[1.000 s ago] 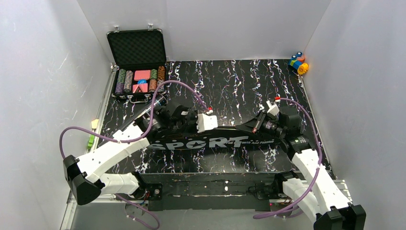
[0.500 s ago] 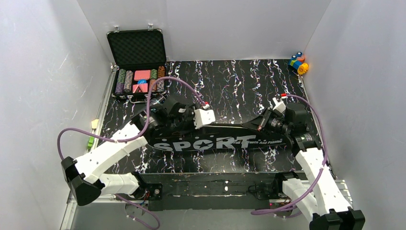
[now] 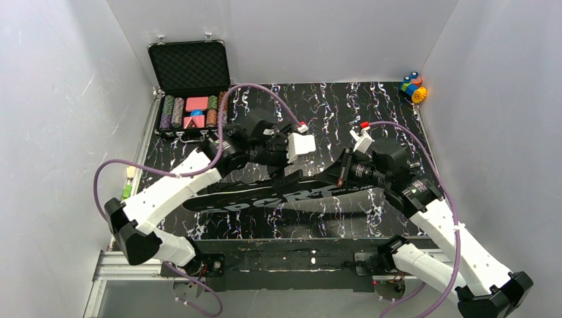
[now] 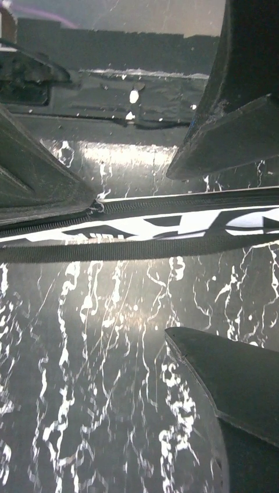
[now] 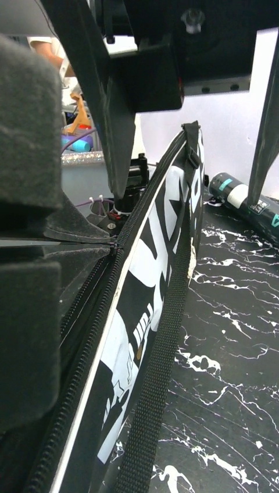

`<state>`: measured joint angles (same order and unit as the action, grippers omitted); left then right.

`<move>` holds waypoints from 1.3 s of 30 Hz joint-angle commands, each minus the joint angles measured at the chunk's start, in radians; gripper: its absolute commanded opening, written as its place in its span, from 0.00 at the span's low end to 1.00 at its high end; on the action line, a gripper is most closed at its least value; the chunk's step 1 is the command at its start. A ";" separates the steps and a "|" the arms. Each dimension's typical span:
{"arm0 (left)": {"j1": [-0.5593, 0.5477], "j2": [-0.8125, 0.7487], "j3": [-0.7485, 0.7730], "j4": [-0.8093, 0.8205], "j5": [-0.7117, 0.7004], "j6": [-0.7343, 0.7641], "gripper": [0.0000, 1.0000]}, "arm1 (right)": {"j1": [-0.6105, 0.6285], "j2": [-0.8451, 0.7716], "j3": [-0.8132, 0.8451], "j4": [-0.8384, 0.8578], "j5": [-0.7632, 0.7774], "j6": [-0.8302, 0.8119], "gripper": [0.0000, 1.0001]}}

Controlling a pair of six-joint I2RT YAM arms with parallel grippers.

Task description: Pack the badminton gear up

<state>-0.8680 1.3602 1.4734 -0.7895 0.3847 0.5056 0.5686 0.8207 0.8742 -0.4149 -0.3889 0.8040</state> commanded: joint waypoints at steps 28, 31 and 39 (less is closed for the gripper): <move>-0.062 0.056 -0.025 -0.163 -0.003 0.092 0.00 | 0.125 -0.057 -0.020 0.033 0.184 0.001 0.01; -0.062 0.042 -0.040 -0.168 0.001 0.094 0.00 | 0.125 -0.070 -0.054 0.051 0.183 0.009 0.01; -0.065 0.073 -0.016 -0.121 -0.052 0.083 0.98 | 0.139 -0.024 -0.009 0.061 0.149 -0.012 0.01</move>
<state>-0.9329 1.4567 1.4471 -0.9283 0.3939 0.5873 0.6952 0.8013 0.8070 -0.4328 -0.2340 0.8108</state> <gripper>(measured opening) 0.956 0.020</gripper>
